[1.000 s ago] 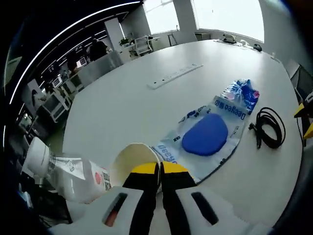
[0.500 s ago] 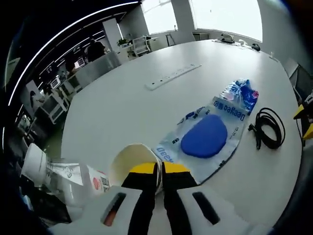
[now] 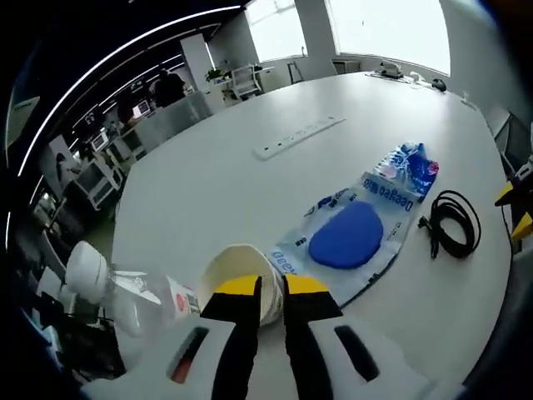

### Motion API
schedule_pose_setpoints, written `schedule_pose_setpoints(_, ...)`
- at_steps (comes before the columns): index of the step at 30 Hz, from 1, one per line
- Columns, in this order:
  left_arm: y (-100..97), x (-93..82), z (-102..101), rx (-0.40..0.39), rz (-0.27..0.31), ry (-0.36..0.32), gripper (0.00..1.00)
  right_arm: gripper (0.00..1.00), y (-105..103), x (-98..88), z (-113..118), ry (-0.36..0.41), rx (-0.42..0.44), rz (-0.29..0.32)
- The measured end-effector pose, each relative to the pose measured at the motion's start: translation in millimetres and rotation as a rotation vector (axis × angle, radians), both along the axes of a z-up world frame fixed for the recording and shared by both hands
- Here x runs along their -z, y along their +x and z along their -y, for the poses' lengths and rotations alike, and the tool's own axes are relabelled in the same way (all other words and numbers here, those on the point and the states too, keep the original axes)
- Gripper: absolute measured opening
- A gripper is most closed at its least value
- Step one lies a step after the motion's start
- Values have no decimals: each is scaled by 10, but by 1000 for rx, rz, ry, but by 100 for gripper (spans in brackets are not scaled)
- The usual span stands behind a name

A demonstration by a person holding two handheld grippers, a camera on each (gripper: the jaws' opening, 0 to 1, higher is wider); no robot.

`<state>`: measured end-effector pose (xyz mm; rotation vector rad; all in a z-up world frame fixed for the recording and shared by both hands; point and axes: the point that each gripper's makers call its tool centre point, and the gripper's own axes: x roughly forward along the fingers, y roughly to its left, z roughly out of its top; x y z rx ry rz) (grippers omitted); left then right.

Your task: Arrange the tabletop items into an orderly group along one side of the table until the central work area is clear of visible clutter.

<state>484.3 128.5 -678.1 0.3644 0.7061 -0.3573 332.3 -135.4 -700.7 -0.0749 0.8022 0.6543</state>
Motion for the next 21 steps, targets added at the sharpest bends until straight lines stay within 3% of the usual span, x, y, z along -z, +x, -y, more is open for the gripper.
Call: schedule_pose_setpoints(21, -411, -381, -179, -81, 44, -74, 13, 42, 154, -161, -23, 8, -36, 54)
